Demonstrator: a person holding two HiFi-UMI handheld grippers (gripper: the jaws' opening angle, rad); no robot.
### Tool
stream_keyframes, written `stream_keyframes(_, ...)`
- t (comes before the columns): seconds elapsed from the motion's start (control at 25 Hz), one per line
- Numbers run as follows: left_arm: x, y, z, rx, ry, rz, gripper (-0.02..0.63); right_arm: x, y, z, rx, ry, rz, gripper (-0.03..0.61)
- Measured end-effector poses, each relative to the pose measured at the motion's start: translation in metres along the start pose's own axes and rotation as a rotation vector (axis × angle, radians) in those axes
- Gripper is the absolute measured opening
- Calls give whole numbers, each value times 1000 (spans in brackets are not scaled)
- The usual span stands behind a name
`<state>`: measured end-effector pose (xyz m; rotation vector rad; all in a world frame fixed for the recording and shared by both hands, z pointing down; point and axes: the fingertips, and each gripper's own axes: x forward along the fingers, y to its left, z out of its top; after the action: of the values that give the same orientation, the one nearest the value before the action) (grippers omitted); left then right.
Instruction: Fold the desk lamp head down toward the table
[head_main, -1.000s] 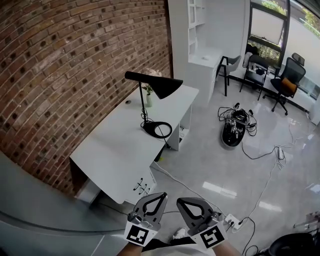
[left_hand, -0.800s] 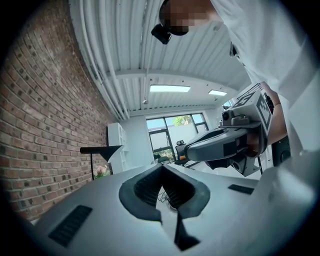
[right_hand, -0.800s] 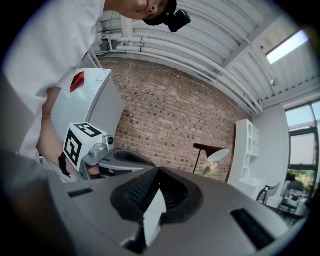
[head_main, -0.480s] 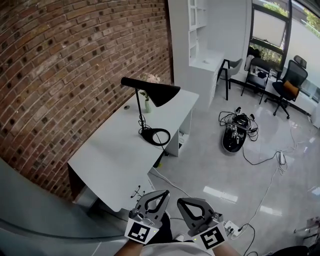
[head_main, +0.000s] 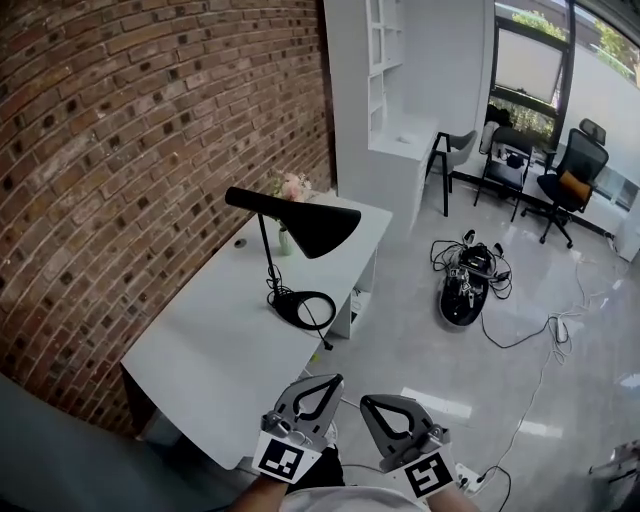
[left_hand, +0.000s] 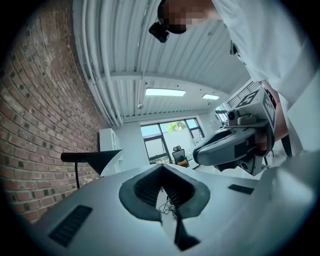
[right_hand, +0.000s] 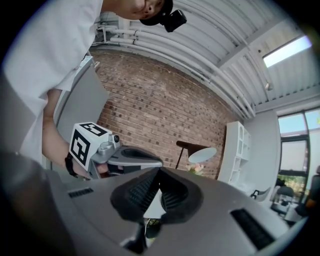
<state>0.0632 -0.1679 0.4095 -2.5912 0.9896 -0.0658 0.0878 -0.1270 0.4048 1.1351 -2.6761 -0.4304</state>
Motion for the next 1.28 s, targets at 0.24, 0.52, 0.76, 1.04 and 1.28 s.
stream_keyframes(0.24, 30, 33, -9, -4, 7, 27, 6, 30, -18, -5, -3, -7, 33, 15)
stream_keyframes(0.52, 52, 55, -20, 0, 14, 32, 8, 46, -33, -13, 6, 8, 41, 15)
stream_keyframes(0.76, 79, 83, -11, 44, -9, 43, 101, 48, -51, -23, 36, 29, 9, 15)
stream_keyframes(1.04, 109, 113, -7, 60, -31, 39, 164, 61, -75, -24, 26, 36, -25, 15)
stream_keyframes(1.28, 134, 137, -3, 86, -62, 15, 207, 80, -92, -22, 48, 26, -53, 15)
